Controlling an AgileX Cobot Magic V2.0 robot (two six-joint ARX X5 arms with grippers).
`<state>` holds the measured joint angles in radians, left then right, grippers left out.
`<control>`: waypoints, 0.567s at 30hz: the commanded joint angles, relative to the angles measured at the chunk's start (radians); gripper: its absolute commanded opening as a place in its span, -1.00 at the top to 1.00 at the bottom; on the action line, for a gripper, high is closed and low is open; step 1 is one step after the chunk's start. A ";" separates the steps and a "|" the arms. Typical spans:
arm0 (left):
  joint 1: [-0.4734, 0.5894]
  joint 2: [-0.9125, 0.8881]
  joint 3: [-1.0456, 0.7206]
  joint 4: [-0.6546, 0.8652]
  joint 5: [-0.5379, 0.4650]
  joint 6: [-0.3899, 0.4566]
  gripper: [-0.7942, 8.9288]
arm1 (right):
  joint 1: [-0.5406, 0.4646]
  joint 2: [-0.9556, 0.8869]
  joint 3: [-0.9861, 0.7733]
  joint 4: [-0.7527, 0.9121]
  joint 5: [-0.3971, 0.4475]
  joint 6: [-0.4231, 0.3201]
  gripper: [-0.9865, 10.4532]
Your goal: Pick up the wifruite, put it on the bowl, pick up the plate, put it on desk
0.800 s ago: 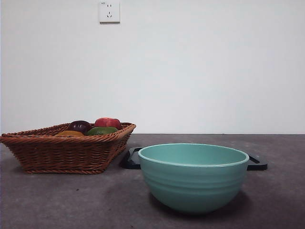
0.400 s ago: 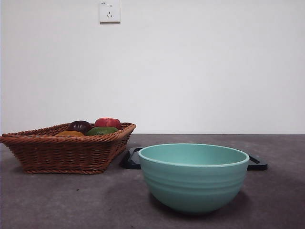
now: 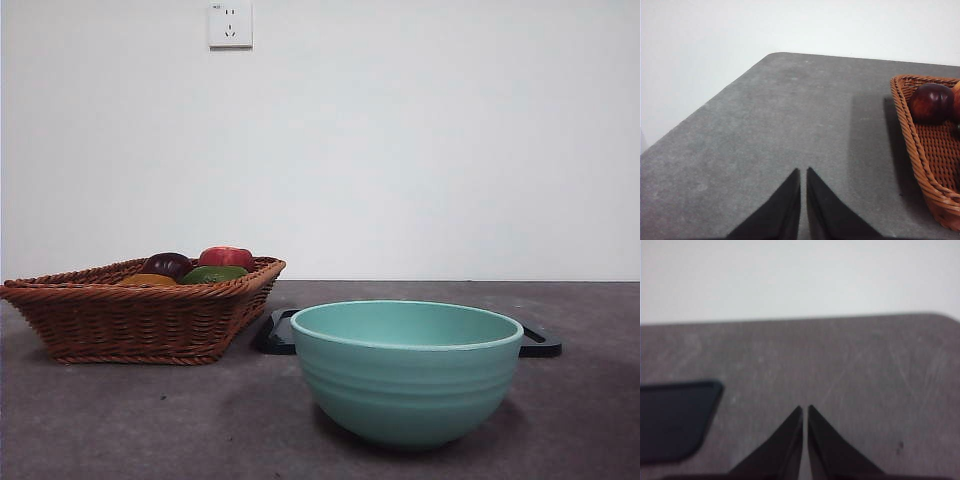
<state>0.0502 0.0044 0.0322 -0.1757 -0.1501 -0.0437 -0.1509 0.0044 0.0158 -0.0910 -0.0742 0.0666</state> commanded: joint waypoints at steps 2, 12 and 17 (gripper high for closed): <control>0.002 -0.001 -0.020 -0.008 0.003 -0.006 0.80 | -0.002 -0.001 -0.005 -0.090 0.003 -0.006 0.82; 0.002 -0.001 -0.020 -0.008 0.003 -0.006 0.80 | -0.002 -0.001 -0.003 -0.067 -0.002 0.027 0.82; 0.002 -0.001 -0.020 -0.008 0.003 -0.006 0.80 | -0.002 -0.001 -0.003 -0.067 -0.003 0.026 0.82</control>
<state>0.0502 0.0044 0.0322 -0.1753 -0.1497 -0.0437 -0.1509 0.0059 0.0170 -0.1665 -0.0753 0.0830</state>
